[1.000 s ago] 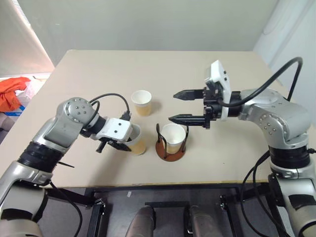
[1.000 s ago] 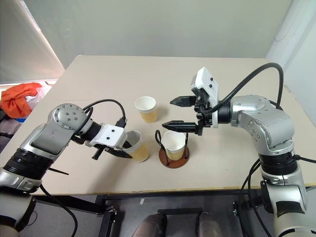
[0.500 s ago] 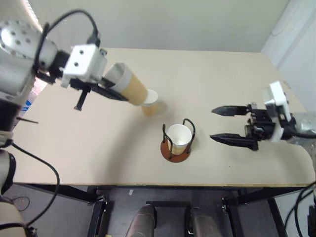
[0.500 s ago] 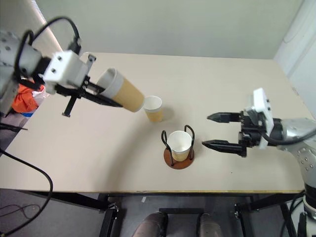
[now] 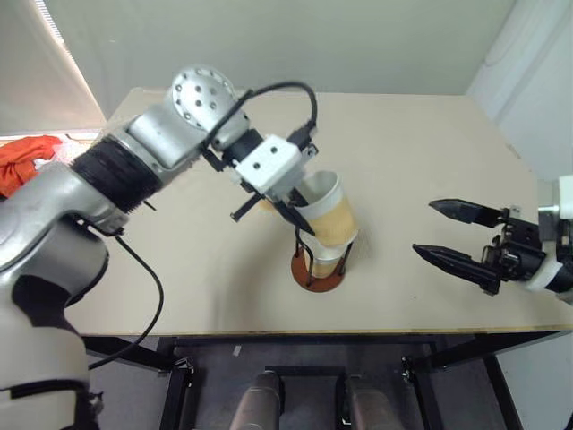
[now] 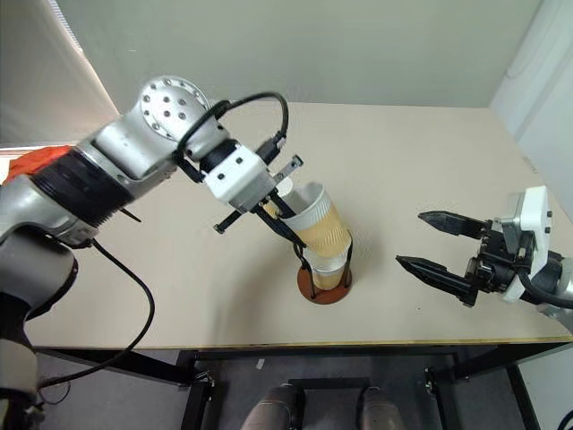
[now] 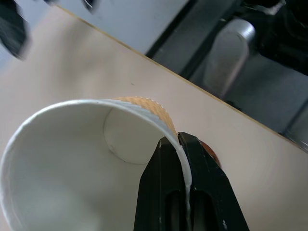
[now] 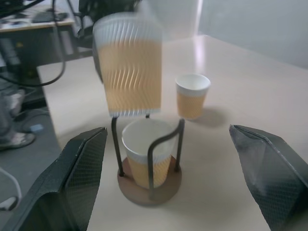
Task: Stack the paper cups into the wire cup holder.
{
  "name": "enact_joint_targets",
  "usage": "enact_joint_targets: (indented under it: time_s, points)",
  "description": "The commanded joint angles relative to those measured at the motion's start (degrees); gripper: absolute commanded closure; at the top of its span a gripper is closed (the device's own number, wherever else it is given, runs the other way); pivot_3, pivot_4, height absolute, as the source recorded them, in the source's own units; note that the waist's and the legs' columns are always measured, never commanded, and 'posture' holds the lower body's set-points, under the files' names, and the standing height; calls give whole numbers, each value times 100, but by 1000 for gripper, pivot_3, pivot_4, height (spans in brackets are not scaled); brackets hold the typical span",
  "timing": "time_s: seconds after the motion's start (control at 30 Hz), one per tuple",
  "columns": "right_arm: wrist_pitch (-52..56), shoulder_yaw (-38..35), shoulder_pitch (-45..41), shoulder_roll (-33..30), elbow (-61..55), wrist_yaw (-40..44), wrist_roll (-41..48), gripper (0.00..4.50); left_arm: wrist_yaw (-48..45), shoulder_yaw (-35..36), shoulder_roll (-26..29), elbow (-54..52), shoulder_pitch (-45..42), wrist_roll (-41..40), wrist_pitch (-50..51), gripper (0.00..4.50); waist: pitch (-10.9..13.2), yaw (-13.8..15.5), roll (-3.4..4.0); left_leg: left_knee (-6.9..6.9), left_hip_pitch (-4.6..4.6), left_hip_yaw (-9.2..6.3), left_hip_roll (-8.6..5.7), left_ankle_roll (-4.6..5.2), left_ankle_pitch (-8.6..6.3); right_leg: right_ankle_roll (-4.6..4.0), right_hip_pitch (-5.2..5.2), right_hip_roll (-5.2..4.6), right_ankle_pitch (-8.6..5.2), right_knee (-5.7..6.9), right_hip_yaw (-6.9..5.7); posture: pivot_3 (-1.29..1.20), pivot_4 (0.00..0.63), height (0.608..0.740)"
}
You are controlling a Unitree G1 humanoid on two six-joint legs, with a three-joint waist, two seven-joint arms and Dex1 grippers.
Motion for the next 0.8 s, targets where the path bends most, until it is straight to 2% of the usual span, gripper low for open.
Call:
enact_joint_targets:
  time_s: [0.03, 0.33, 0.43, 0.67, 0.8]
  points:
    - [-55, -433, 273, -85, -385, -308, 282, 180, -219, -151, -104, 398, -319, 163, -530, 4483, 0, 11, -1, 6, -5, 2, -3, 4, -4, 5, 1, -2, 2, -3, 2, 0, 150, 740]
    - [-230, -518, 611, -139, -579, -803, 400, 180, -219, -265, -357, 660, -335, 175, -860, 4483, 0, 47, -1, 18, -17, 4, -18, 21, -19, 31, 8, -7, -6, -17, 8, 0, 150, 740]
    - [-277, -604, 708, -179, -587, -854, 452, 180, -219, -392, -335, 614, -347, 85, -684, 3858, 0, 56, -1, 18, -20, 4, -18, 23, -22, 41, 8, -7, -11, -17, 8, 0, 150, 740]
    - [-365, -524, 649, -298, -465, -983, 523, 180, -219, -129, -647, 1114, -251, 562, -971, 1411, 0, 82, -1, 19, -23, 4, -19, 23, -28, 64, 8, -8, -8, -18, 9, 0, 150, 740]
    - [-418, -320, 533, -366, -317, -921, 500, 180, -219, 374, -757, 1354, -190, 571, -746, 1411, 0, 89, -1, 22, -26, 5, -20, 25, -28, 70, 8, -8, -6, -19, 10, 0, 150, 740]
